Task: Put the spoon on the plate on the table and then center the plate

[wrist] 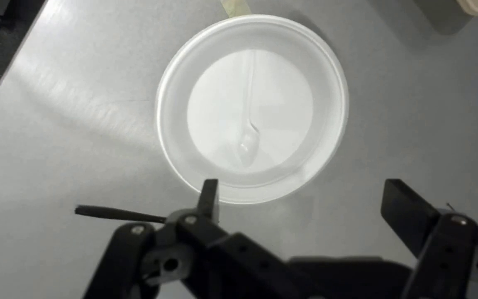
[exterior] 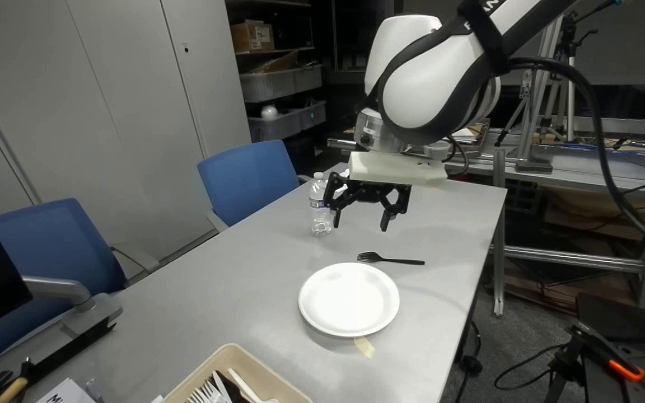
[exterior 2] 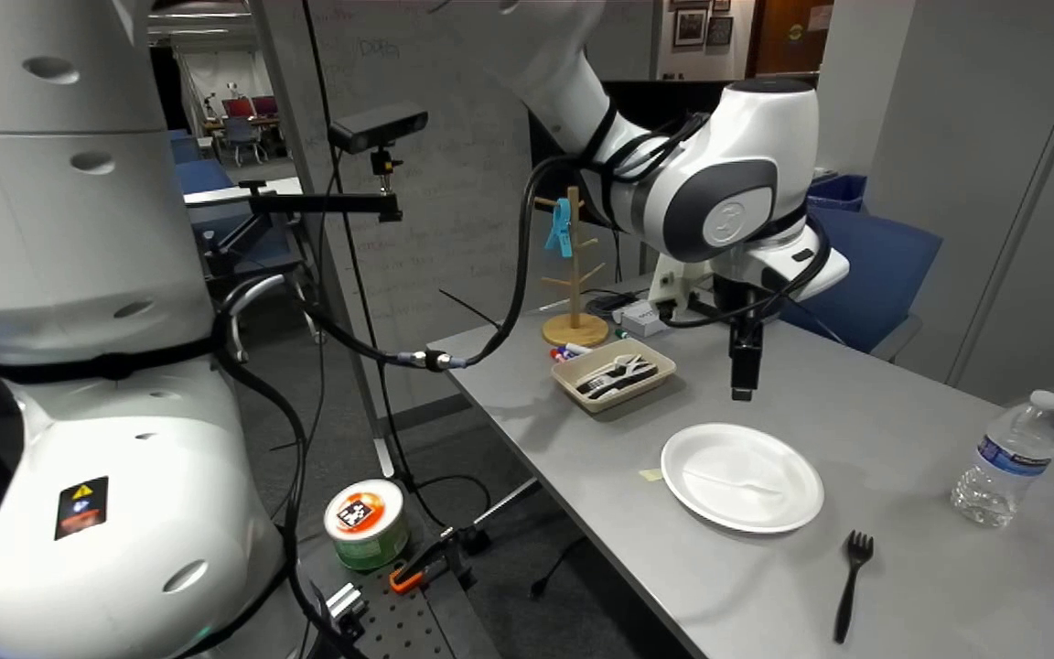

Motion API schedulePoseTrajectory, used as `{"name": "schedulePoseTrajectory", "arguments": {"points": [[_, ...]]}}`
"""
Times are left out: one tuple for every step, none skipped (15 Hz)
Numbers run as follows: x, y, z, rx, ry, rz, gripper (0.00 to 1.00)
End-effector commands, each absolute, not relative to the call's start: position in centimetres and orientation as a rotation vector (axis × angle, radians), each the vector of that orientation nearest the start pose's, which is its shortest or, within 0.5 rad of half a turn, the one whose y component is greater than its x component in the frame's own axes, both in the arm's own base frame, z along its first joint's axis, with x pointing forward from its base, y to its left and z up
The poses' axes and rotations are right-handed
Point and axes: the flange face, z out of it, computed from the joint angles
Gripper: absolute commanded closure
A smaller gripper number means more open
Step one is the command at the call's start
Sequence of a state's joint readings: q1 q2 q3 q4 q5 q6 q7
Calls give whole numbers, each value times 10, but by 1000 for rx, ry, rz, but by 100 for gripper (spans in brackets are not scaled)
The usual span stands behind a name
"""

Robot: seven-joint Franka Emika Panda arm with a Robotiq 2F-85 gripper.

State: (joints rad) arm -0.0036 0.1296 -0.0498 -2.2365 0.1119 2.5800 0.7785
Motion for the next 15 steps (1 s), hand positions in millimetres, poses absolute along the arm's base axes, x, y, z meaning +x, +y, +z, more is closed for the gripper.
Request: {"name": "schedulePoseTrajectory", "arguments": {"points": [[567, -34, 329, -2674, 1436, -210, 0], [560, -36, 327, -2674, 1390, -241, 0], [560, -36, 325, -2672, 1402, -227, 0], [561, -36, 325, -2671, 1407, -221, 0], [561, -36, 326, -2670, 1409, -220, 0], [561, -36, 326, -2670, 1409, -221, 0], [561, -36, 326, -2670, 1410, -221, 0], [561, -36, 326, -2670, 1410, -221, 0], [564, -36, 325, -2674, 1414, -216, 0], [567, -37, 321, -2680, 1424, -209, 0], [571, -37, 316, -2688, 1430, -204, 0], [573, -37, 310, -2693, 1432, -195, 0], [576, -37, 305, -2700, 1437, -185, 0], [579, -38, 297, -2710, 1441, -174, 0], [584, -37, 291, -2718, 1445, -166, 0]]}}
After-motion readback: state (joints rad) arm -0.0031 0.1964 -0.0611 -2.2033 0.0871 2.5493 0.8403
